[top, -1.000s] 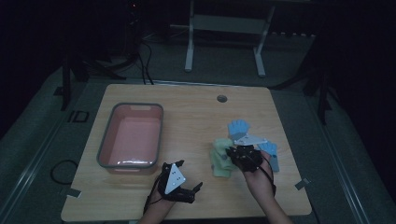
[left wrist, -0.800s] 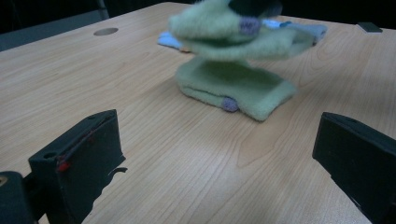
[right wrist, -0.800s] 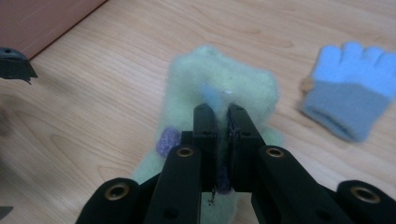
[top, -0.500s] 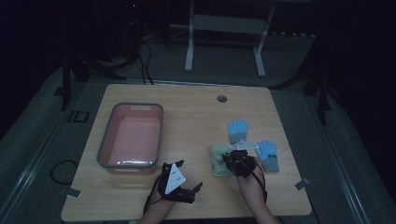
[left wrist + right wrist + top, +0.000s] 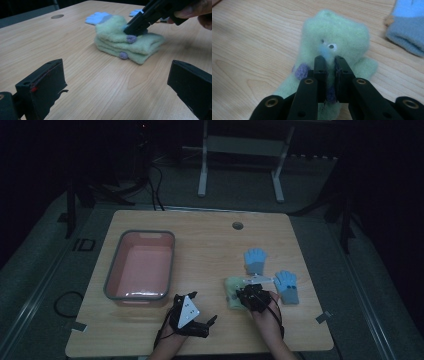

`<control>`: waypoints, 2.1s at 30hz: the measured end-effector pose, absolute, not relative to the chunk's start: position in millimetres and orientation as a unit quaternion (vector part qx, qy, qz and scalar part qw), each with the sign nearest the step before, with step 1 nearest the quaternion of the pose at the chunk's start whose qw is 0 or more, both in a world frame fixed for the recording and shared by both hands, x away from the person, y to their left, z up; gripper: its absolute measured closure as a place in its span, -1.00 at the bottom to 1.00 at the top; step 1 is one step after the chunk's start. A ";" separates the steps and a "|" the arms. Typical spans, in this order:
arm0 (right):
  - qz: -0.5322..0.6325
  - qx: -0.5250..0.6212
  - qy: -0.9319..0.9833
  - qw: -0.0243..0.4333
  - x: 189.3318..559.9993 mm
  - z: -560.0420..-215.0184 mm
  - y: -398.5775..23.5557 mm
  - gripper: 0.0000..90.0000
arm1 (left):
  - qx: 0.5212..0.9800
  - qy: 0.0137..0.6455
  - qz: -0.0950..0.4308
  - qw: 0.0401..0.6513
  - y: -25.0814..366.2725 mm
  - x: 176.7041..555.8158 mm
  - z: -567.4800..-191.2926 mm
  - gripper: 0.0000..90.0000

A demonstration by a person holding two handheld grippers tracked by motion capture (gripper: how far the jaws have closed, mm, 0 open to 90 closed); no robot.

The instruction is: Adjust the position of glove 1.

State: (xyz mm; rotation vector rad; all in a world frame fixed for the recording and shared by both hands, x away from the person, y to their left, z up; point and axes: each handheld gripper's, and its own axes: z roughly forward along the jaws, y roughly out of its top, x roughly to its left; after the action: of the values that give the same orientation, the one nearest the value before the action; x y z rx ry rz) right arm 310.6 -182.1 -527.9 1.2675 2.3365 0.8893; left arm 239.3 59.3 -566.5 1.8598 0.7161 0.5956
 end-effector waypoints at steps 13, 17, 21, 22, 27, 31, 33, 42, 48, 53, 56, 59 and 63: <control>0.345 0.397 0.839 0.138 311.7 -499.9 -204.0 -0.27 | 0.785 0.281 0.179 0.522 53.0 243.0 -565.8 -0.96; 0.357 0.387 0.842 0.117 317.0 -503.6 -213.7 -0.57 | 0.792 0.273 0.156 0.524 47.0 244.4 -562.4 -0.96; 0.363 0.382 0.843 0.108 319.1 -506.5 -222.5 -0.65 | 0.802 0.271 0.172 0.504 44.2 248.8 -559.1 -0.96; 0.370 0.380 0.841 0.112 320.0 -506.8 -226.1 -0.65 | 0.804 0.272 0.176 0.499 43.6 249.1 -558.4 -0.96; 0.383 0.382 0.829 0.144 326.6 -502.7 -239.7 -0.68 | 0.816 0.279 0.150 0.484 39.2 254.3 -557.3 -0.92; 0.380 0.384 0.831 0.133 337.6 -498.5 -246.0 -0.68 | 0.823 0.247 0.082 0.504 34.4 262.4 -556.1 -0.91; 0.381 0.386 0.831 0.124 340.8 -497.5 -247.3 -0.69 | 0.833 0.233 0.071 0.498 29.8 265.6 -555.4 -0.91; 0.384 0.376 0.840 0.078 345.5 -499.6 -244.5 -0.74 | 0.858 0.198 0.066 0.470 9.1 279.8 -548.2 -0.91; 0.401 0.367 0.837 0.065 352.9 -500.9 -242.9 -0.63 | 0.872 0.149 0.096 0.457 -8.1 284.9 -542.1 -0.81; 0.404 0.359 0.839 0.063 367.2 -499.8 -240.6 -0.29 | 0.879 0.115 0.118 0.447 -22.2 288.8 -540.1 -0.52; 0.401 0.357 0.842 0.051 377.1 -501.8 -235.2 -0.22 | 0.886 0.098 0.130 0.434 -28.2 293.1 -540.9 -0.35; 0.398 0.359 0.844 0.031 385.9 -506.4 -229.9 -0.21 | 0.894 0.081 0.145 0.417 -31.9 296.6 -544.0 -0.26; 0.386 0.364 0.848 0.001 396.0 -519.0 -223.9 -0.21 | 0.900 0.061 0.160 0.402 -32.1 298.4 -549.9 -0.10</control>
State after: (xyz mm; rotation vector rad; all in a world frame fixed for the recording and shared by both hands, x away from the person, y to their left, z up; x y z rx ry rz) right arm 396.0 -223.9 -519.0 1.1436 2.6602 1.2115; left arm 298.4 -32.1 -549.9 2.2740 0.1543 0.4038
